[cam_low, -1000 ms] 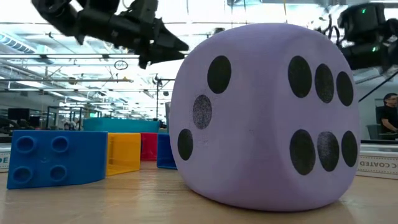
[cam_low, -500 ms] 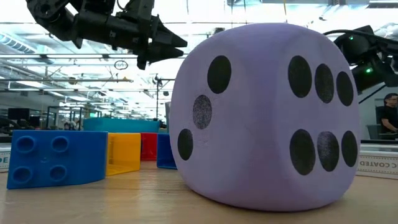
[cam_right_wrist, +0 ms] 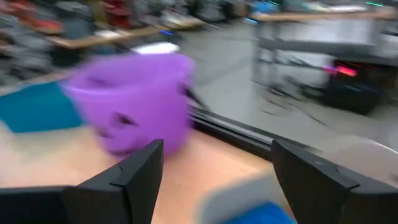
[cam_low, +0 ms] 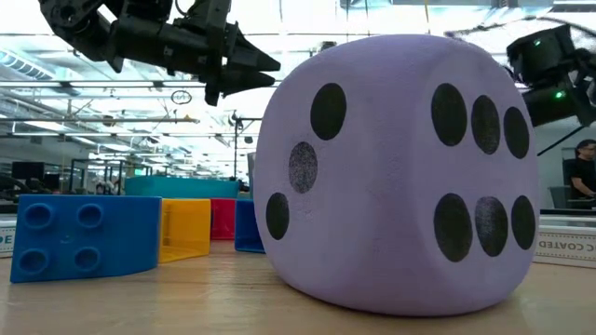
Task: Pick & Place Toys
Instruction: Put the left yellow game piece into the white bin
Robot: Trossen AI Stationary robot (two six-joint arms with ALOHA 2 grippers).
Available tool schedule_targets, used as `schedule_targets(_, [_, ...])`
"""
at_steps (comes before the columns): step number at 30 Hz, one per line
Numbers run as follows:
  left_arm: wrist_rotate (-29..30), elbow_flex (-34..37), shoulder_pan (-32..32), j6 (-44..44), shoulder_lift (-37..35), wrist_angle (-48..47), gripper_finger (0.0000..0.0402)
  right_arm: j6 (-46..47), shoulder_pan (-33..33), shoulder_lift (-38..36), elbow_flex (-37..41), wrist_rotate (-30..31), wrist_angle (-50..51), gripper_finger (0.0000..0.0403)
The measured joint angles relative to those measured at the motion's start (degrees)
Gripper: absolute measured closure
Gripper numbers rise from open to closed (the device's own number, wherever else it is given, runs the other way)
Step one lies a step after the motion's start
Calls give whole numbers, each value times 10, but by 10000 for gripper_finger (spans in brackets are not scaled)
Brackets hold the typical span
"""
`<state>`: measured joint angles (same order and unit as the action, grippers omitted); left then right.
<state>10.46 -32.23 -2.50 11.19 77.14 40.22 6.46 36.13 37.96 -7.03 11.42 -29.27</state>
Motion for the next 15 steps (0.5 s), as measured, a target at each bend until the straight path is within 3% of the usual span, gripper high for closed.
schedule_targets(3, [-4, 0, 1, 30, 0, -14, 220, 0, -35, -8, 0, -39, -35, 130])
schedule_targets(7, [-30, 0, 1, 36, 0, -51, 220, 3, -87, -12, 0, -43, -73, 135])
schedule_targets(15, [-136, -1, 29, 85, 0, -203, 220, -1, -143, -12, -15, -39, -67, 137])
